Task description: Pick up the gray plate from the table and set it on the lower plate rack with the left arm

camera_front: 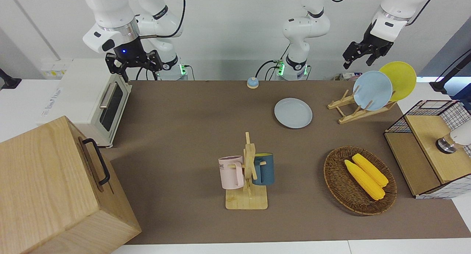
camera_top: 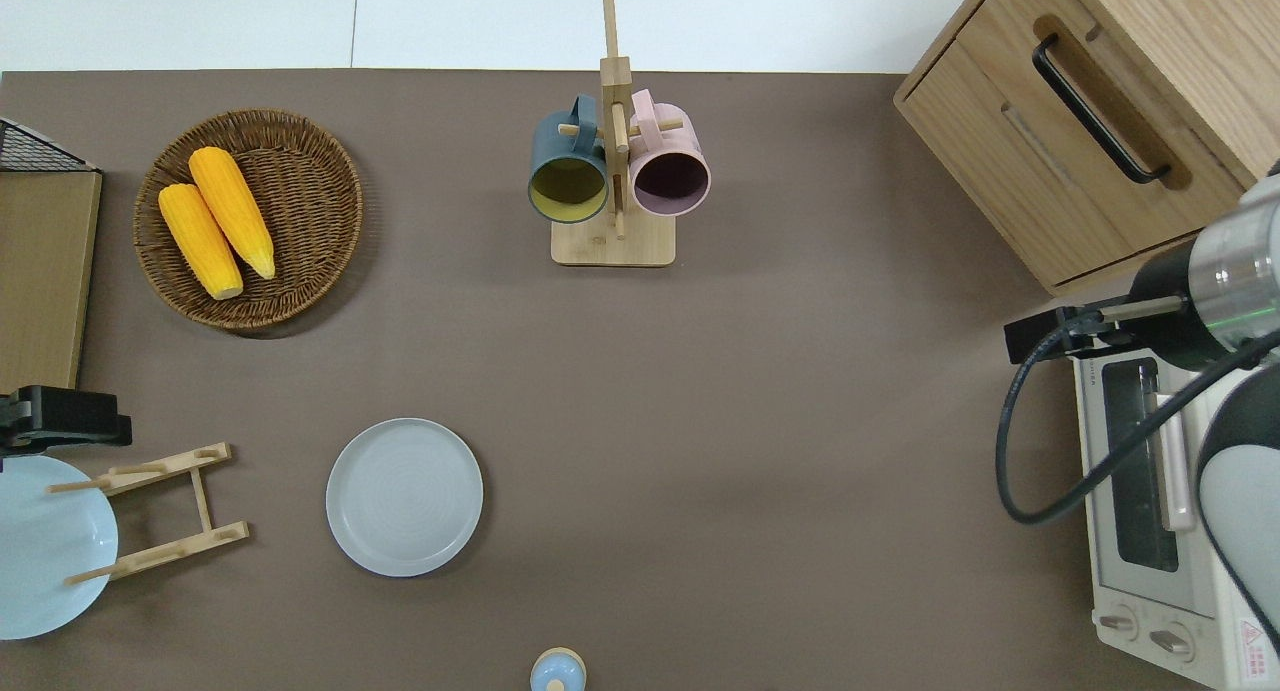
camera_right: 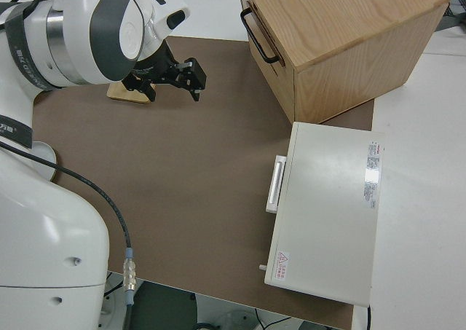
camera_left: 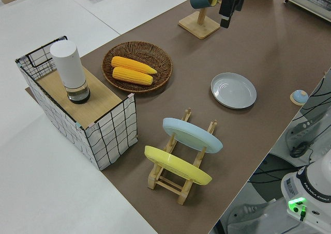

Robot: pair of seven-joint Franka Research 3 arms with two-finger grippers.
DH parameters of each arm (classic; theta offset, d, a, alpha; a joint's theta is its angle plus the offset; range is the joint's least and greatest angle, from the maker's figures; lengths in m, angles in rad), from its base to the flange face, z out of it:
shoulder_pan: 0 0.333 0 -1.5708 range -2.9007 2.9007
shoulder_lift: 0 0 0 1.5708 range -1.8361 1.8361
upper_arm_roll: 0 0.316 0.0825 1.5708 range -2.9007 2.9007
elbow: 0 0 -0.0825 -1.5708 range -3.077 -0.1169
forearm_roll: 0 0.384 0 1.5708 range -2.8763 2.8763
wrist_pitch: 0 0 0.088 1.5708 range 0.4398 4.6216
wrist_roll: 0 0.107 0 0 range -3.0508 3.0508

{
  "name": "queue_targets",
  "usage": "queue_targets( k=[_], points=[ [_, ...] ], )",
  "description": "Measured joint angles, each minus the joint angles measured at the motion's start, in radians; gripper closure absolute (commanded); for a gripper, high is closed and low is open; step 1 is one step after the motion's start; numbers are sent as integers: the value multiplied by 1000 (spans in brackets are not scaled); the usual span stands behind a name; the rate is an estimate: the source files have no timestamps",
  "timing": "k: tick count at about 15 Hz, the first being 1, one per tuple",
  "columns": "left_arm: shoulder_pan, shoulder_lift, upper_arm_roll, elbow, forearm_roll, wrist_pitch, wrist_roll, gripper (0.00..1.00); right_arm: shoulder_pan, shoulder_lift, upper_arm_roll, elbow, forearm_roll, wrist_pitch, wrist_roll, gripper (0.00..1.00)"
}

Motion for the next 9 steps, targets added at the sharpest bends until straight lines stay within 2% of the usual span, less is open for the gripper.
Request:
queue_targets(
  k=[4,9],
  points=[
    [0,6,-6,-36,0,18,-3,9,0,0,0,0,0,0,0,17],
    [-3,3,-19,-175,0,147,-12,11,0,0,0,0,0,0,0,17]
  ],
)
